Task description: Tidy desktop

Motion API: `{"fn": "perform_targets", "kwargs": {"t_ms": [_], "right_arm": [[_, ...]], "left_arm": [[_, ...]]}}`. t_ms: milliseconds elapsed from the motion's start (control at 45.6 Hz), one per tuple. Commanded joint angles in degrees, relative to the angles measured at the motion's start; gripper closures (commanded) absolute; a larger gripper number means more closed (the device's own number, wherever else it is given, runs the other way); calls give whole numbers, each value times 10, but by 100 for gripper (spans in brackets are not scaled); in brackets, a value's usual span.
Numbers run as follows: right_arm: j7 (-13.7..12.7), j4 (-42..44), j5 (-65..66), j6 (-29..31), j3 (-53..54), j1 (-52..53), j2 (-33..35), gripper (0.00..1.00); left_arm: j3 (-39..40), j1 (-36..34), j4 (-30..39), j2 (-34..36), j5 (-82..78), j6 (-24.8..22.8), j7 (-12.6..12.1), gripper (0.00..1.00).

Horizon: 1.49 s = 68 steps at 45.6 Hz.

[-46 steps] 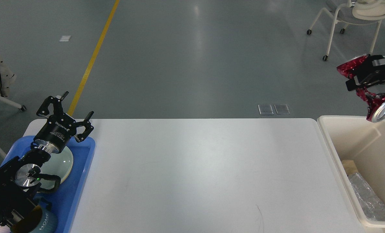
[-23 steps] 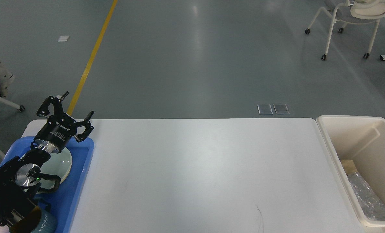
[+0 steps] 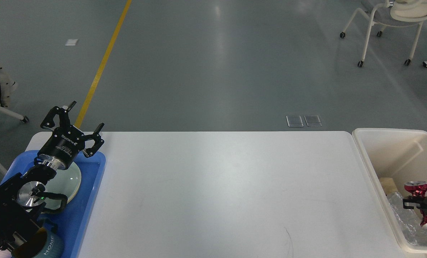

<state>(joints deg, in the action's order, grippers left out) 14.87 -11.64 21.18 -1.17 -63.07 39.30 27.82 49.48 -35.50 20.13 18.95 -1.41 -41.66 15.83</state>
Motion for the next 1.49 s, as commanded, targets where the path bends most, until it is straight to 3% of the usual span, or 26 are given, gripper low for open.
{"fn": "perform_targets", "kwargs": {"t_ms": [0,285,329,417,548,680,768,834,987,1119,1206,1470], "right_arm": [[0,0,-1,0,1,1,6,0],[0,8,-10,0,38,43,14,0],[1,0,-11,4,84,87,16,0],[0,-49,-40,13,298,221,42,0],[-8,-181,-159,63,543,349,76,0],[-38,-268,-345,96,618,401,60,0],[-33,-280,-486,105,645,393,22,0],[-14,-275,-543,111,677,352,-9,0],[97,-240,-548,183,762,188,-76,0],[145,-186,-548,266,793,94,-114,0],[162,-161,-550,308,832,60,-128,0],[159,-164,-550,297,915,2,-132,0]], "left_arm": [[0,0,0,0,0,0,0,0],[0,0,0,0,0,1,-1,0],[0,0,0,0,0,1,-1,0],[0,0,0,0,0,0,0,0],[0,0,0,0,0,1,-1,0],[0,0,0,0,0,0,-1,0],[0,0,0,0,0,0,-1,0],[0,0,0,-1,0,0,-1,0],[0,0,0,-1,0,1,0,0],[0,0,0,-1,0,0,-1,0],[0,0,0,-1,0,1,-1,0],[0,0,0,0,0,0,-1,0]]}}
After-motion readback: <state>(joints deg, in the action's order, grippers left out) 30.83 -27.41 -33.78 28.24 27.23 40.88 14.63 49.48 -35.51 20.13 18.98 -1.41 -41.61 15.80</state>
